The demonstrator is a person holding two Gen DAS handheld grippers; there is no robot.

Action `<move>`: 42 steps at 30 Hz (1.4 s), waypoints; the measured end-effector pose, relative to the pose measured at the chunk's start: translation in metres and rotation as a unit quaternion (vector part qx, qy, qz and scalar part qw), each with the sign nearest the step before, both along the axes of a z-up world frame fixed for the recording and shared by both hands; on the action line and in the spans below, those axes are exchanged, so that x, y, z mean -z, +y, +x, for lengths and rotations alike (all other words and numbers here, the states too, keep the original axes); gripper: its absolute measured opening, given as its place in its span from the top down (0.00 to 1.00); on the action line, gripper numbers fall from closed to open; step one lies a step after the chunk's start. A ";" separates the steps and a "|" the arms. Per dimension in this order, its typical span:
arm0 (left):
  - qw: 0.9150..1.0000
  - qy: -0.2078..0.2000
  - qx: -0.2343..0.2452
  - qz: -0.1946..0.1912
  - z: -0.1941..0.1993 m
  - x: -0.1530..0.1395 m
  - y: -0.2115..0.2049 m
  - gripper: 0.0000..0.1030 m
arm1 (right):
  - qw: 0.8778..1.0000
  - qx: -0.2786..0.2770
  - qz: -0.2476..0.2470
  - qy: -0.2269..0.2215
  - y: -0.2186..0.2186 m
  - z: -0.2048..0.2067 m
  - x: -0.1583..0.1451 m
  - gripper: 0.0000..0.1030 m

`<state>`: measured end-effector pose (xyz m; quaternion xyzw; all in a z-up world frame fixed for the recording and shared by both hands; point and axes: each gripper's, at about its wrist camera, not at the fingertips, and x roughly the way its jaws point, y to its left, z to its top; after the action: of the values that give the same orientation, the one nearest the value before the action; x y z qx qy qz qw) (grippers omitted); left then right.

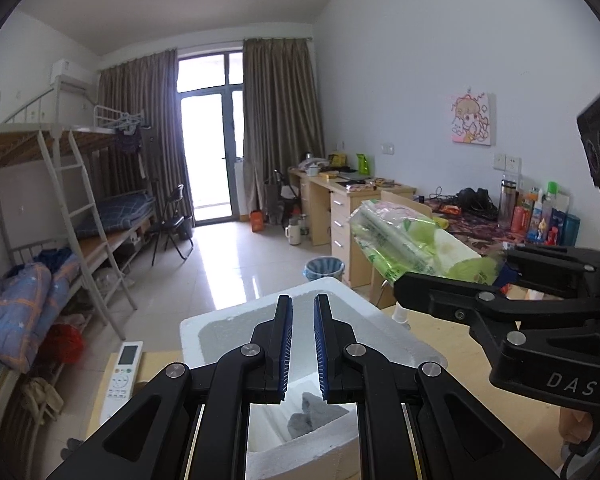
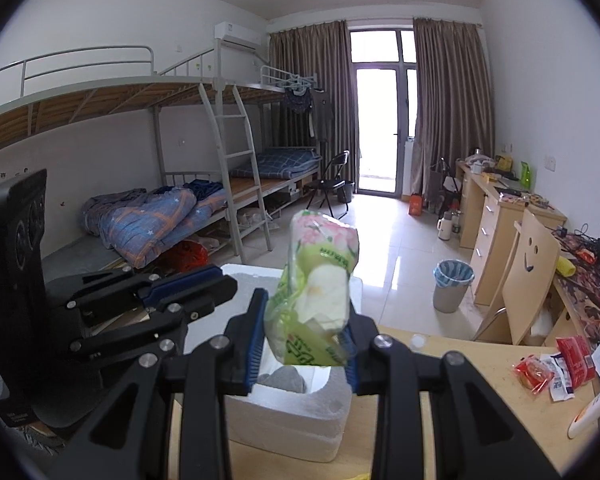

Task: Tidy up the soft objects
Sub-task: 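Lower the right tool into the foam box and release the wipe pack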

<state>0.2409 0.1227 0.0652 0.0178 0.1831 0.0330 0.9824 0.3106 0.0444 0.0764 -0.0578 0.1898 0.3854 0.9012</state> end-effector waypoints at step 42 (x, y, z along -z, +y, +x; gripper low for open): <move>0.985 -0.045 -0.168 0.017 -0.064 -0.010 0.049 0.01 | 0.998 -0.041 -0.020 0.038 0.039 0.024 0.015 0.50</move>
<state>0.1765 0.1721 0.0749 0.0024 0.1380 0.2011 0.9698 0.3350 0.0837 0.0612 -0.0691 0.2294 0.4198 0.8754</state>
